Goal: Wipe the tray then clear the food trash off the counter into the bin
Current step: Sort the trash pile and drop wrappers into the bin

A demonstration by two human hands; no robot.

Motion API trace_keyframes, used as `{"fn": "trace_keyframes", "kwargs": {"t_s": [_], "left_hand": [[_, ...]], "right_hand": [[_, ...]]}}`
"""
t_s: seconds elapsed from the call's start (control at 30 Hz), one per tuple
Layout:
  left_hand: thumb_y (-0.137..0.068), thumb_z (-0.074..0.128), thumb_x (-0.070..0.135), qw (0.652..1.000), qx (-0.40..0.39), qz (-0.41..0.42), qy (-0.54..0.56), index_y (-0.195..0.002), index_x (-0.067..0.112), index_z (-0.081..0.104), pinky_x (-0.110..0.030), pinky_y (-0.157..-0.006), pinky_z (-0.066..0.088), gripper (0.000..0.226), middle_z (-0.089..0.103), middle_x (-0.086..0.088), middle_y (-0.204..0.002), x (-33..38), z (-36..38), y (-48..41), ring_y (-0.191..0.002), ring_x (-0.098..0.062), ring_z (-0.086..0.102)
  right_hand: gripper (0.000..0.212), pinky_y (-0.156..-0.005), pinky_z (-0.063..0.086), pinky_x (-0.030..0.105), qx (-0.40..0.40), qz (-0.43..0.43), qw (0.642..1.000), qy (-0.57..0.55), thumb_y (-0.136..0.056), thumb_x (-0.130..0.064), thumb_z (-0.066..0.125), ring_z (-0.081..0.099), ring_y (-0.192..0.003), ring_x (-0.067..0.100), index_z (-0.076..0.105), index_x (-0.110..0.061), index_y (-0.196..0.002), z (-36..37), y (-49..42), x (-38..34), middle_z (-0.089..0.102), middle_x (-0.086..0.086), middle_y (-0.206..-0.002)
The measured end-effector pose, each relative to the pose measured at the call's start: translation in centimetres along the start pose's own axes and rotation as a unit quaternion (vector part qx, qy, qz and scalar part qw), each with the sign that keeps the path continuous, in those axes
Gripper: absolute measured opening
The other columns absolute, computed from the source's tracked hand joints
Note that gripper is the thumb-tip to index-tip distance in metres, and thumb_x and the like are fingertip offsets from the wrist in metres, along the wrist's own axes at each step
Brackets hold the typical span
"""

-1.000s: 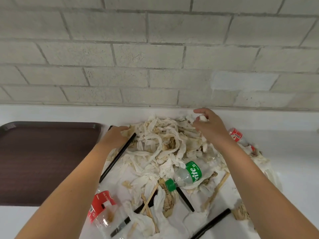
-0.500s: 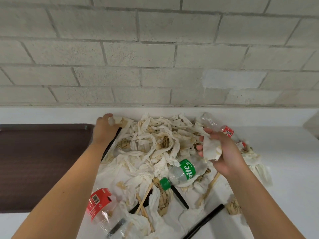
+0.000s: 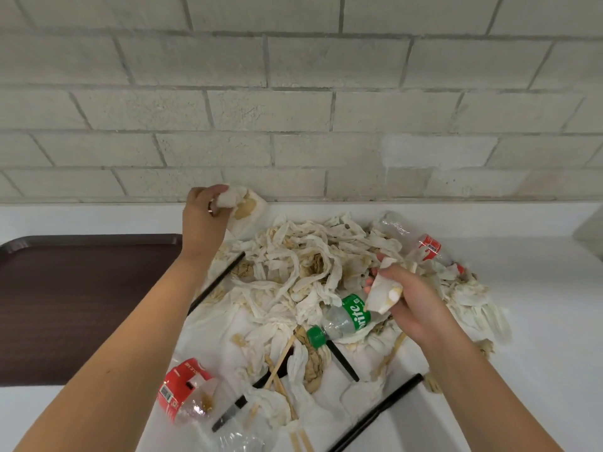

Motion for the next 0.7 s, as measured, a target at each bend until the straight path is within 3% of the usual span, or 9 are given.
{"fn": "trace_keyframes", "kwargs": {"t_s": [0.07, 0.17, 0.23, 0.3, 0.4, 0.5, 0.6, 0.7], "left_hand": [[-0.083, 0.059, -0.005, 0.998, 0.043, 0.03, 0.022, -0.121, 0.007, 0.059, -0.018, -0.075, 0.046, 0.039, 0.051, -0.018, -0.119, 1.0, 0.0, 0.8, -0.092, -0.021, 0.057], [-0.088, 0.054, -0.002, 0.992, 0.096, 0.031, 0.07, -0.128, 0.008, 0.053, -0.005, -0.076, 0.044, 0.042, 0.052, -0.014, -0.124, 3.2, -0.4, 2.0, -0.097, -0.012, 0.054], [-0.091, 0.052, 0.003, 0.985, 0.111, -0.015, 0.13, -0.127, 0.011, 0.055, -0.001, -0.077, 0.041, 0.037, 0.058, -0.004, -0.122, 5.9, -0.7, 3.6, -0.1, -0.006, 0.054], [-0.091, 0.05, 0.004, 0.975, 0.09, -0.067, 0.189, -0.124, 0.013, 0.057, 0.003, -0.076, 0.038, 0.035, 0.059, 0.007, -0.115, 9.2, -0.6, 6.1, -0.096, 0.003, 0.057], [-0.092, 0.052, 0.004, 0.956, 0.016, -0.111, 0.272, -0.122, 0.018, 0.057, 0.001, -0.075, 0.043, 0.033, 0.06, 0.006, -0.116, 13.7, 0.9, 11.8, -0.097, 0.004, 0.058], [-0.092, 0.055, 0.008, 0.902, -0.094, -0.193, 0.375, -0.113, 0.03, 0.061, -0.01, -0.079, 0.048, 0.03, 0.063, 0.014, -0.113, 16.9, 3.6, 19.4, -0.099, 0.005, 0.061], [-0.092, 0.057, 0.007, 0.86, -0.215, -0.24, 0.394, -0.105, 0.035, 0.062, -0.027, -0.088, 0.049, 0.031, 0.065, 0.008, -0.116, 20.3, 6.1, 27.7, -0.106, -0.008, 0.062], [-0.089, 0.056, 0.001, 0.825, -0.303, -0.265, 0.396, -0.102, 0.029, 0.063, -0.026, -0.082, 0.049, 0.032, 0.067, 0.004, -0.112, 24.1, 8.0, 34.9, -0.104, -0.014, 0.064]], "right_hand": [[0.016, -0.071, 0.053, 0.035, 0.02, -0.001, 1.0, 0.0, -0.087, 0.002, 0.054, 0.064, -0.073, 0.023, 0.06, -0.007, -0.099, -0.4, 0.6, -0.1, 0.063, 0.015, -0.082], [0.02, -0.06, 0.057, 0.029, 0.035, -0.008, 0.998, -0.05, -0.086, 0.006, 0.052, 0.069, -0.067, 0.018, 0.06, -0.005, -0.101, -1.3, 1.5, -0.5, 0.069, 0.012, -0.079], [0.023, -0.058, 0.059, 0.027, 0.03, -0.009, 0.996, -0.08, -0.087, 0.008, 0.051, 0.071, -0.065, 0.017, 0.06, -0.005, -0.103, -2.0, 2.5, -0.8, 0.072, 0.01, -0.073], [0.028, -0.056, 0.058, 0.028, 0.029, -0.012, 0.995, -0.092, -0.085, 0.009, 0.054, 0.072, -0.068, 0.018, 0.059, -0.003, -0.11, -3.0, 3.9, -1.0, 0.072, 0.014, -0.081], [0.031, -0.058, 0.057, 0.031, 0.05, -0.007, 0.995, -0.084, -0.081, 0.004, 0.062, 0.071, -0.07, 0.019, 0.059, -0.001, -0.111, -5.7, 6.5, -1.1, 0.071, 0.013, -0.086], [0.024, -0.06, 0.047, 0.035, 0.059, -0.008, 0.996, -0.067, -0.076, -0.005, 0.068, 0.067, -0.063, 0.019, 0.064, -0.011, -0.099, -9.7, 10.4, -1.2, 0.071, 0.006, -0.077], [0.023, -0.058, 0.056, 0.033, 0.086, -0.037, 0.989, -0.114, -0.085, -0.001, 0.06, 0.068, -0.074, 0.021, 0.062, -0.013, -0.105, -15.2, 15.1, -1.2, 0.068, 0.008, -0.087], [0.018, -0.058, 0.058, 0.032, 0.129, -0.015, 0.979, -0.156, -0.089, 0.0, 0.054, 0.067, -0.076, 0.027, 0.055, -0.007, -0.105, -21.6, 20.5, -0.5, 0.062, 0.011, -0.087]]}}
Point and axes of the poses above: each hand's wrist, its own y-axis away from the middle knuckle, its own z-axis out of the palm, x = y × z, the point moved 3 cm from there along -y, towards the middle knuckle
